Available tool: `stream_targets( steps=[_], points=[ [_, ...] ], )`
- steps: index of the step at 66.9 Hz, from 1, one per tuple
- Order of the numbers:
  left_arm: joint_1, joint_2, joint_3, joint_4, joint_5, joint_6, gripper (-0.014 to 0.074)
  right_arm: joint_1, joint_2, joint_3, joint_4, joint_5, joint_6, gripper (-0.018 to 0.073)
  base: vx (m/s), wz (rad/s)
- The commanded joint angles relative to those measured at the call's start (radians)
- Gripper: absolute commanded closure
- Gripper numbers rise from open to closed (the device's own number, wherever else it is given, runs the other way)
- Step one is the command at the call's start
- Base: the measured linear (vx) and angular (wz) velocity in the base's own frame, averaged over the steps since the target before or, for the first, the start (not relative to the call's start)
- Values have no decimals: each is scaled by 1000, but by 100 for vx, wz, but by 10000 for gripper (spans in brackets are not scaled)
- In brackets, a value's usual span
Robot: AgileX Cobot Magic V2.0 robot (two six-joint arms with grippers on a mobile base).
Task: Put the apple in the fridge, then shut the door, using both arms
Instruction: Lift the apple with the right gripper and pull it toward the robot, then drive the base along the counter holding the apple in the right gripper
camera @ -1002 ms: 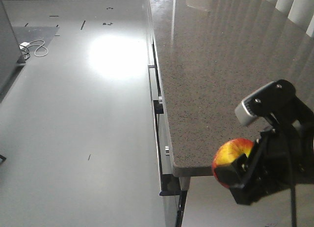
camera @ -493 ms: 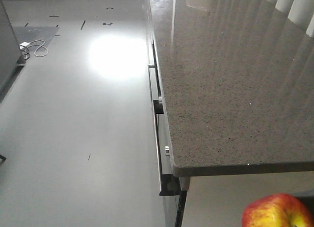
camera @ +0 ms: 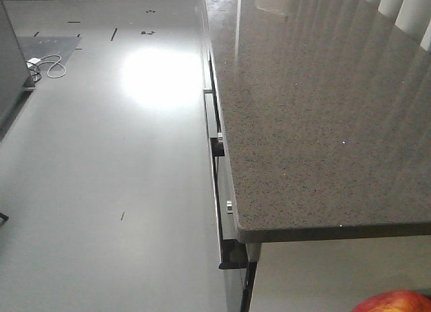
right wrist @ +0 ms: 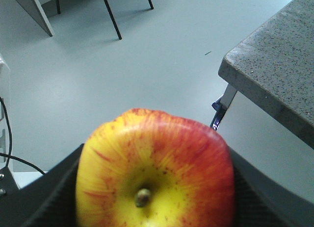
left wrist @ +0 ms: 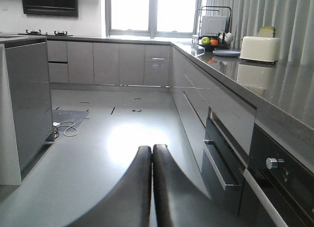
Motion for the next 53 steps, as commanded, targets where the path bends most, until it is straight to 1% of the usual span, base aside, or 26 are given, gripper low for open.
stream_targets(
  steps=[1,53],
  points=[
    [-1,-16,-17,-6,-77,-4,603,1,5,-26,26,-57,-9,402,0,0],
    [-1,-16,-17,-6,-77,-4,603,1,6,-26,26,-57,-9,402,0,1]
  ],
)
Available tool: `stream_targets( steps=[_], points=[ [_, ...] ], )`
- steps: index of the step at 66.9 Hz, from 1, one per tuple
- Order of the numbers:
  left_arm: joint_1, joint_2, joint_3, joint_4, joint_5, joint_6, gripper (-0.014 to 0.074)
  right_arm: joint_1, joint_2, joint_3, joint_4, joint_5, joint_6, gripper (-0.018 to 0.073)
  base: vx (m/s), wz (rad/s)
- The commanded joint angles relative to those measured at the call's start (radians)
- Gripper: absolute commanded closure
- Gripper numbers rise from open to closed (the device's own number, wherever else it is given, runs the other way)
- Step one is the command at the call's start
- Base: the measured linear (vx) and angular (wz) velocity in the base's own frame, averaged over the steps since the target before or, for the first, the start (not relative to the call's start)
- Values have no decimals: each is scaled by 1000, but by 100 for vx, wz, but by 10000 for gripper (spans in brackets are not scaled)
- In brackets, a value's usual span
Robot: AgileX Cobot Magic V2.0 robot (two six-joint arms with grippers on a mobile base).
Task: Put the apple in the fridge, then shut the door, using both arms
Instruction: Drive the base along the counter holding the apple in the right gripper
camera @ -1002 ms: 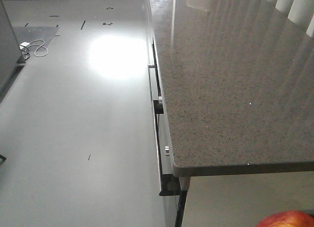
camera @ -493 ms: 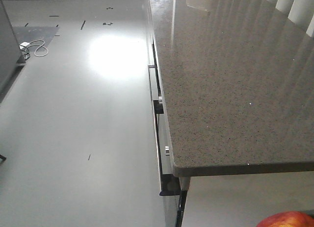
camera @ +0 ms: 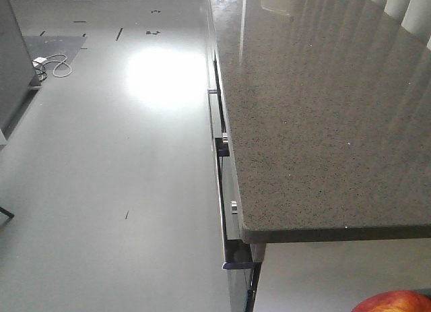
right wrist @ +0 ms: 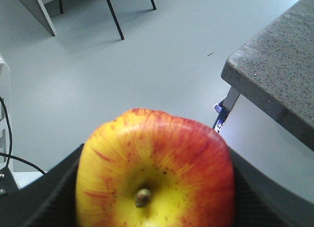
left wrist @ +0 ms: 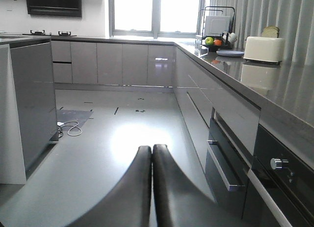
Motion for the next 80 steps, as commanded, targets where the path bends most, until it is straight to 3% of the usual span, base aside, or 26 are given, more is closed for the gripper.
stream_targets(
  steps=[1,33,69,80],
  points=[
    [-1,-16,-17,-6,-77,-4,603,1,6,-26,26,-57,-9,402,0,7],
    [-1,-16,-17,-6,-77,-4,603,1,6,-26,26,-57,-9,402,0,21],
    [-1,-16,-17,-6,-77,-4,603,1,6,-26,26,-55,-9,402,1,47],
    [-43,-16,-17,-6,-77,-4,603,1,6,-26,25,-55,-9,402,1,46]
  ],
)
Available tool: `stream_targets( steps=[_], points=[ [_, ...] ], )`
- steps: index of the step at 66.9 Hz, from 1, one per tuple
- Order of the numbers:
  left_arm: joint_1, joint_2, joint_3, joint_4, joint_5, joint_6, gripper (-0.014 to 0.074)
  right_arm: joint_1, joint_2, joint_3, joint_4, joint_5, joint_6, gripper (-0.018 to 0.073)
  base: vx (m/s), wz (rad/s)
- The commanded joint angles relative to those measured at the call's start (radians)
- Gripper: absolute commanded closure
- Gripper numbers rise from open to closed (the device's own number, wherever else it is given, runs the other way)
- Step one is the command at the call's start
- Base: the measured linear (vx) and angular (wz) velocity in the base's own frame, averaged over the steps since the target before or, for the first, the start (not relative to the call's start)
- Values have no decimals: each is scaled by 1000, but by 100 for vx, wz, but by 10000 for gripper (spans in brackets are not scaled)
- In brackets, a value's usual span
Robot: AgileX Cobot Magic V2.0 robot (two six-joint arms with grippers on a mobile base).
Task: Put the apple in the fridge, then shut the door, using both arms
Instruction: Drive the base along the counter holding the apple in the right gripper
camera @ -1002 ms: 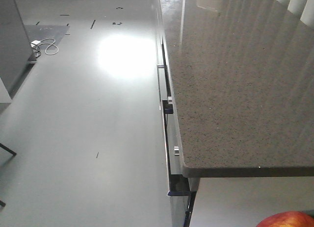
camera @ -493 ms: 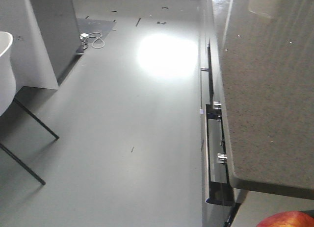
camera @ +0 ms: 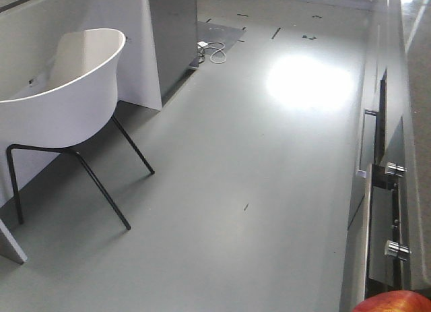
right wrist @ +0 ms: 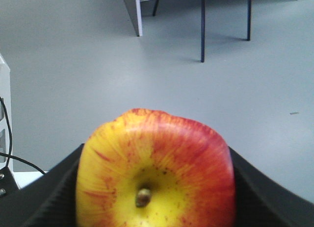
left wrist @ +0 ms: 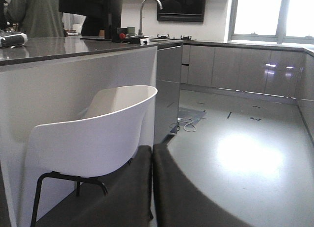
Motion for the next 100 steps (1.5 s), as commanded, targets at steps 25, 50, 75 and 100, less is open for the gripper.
stream_targets(
  steps=[25,50,75,100],
  points=[
    [-84,-16,-17,-6,-77,-4,603,1,6,-26,25,-55,-9,402,1,30],
    [-84,-16,-17,-6,-77,-4,603,1,6,-26,25,-55,-9,402,5,27],
    [-84,-16,-17,-6,-77,-4,603,1,6,-26,25,-55,-9,402,6,30],
    [-84,-16,-17,-6,-77,-4,603,1,6,-26,25,-55,-9,402,4,33]
  ],
)
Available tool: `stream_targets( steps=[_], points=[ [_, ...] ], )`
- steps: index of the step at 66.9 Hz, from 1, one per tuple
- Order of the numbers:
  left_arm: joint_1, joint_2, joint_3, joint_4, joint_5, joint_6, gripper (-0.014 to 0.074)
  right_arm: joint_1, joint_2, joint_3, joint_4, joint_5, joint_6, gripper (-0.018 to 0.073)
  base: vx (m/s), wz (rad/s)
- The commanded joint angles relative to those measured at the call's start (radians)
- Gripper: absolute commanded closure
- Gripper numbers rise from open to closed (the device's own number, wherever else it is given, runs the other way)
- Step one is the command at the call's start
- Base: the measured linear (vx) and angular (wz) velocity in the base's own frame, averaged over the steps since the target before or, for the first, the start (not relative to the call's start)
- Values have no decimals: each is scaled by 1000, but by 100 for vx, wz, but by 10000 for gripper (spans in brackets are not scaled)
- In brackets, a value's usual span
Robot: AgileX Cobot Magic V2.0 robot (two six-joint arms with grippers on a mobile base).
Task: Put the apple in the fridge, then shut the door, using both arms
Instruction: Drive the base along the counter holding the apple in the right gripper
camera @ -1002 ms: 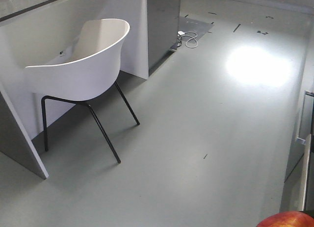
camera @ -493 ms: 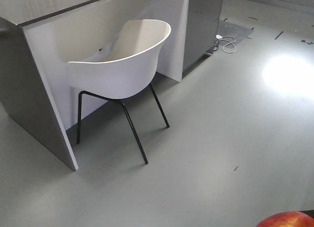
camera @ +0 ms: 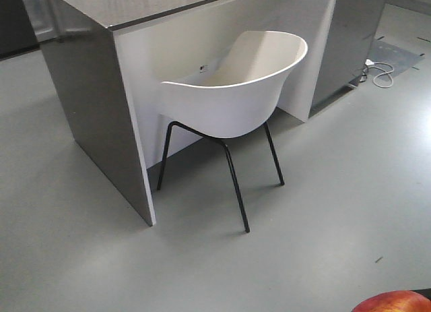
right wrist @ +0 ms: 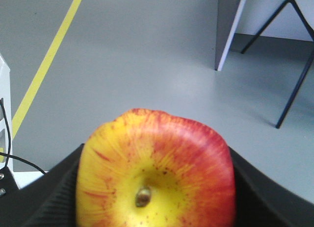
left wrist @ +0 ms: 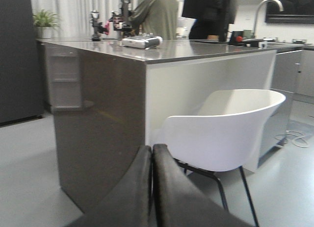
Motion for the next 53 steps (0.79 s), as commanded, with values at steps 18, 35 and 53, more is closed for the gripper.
stream_targets(
  steps=[18,35,53],
  points=[
    [-7,-16,-17,-6,-77,-4,603,1,6,-26,25,-56,-9,402,3,38],
    [-7,-16,-17,-6,-77,-4,603,1,6,-26,25,-56,-9,402,4,41],
    [-7,-16,-17,-6,-77,-4,603,1,6,-26,25,-56,-9,402,5,44]
  ],
)
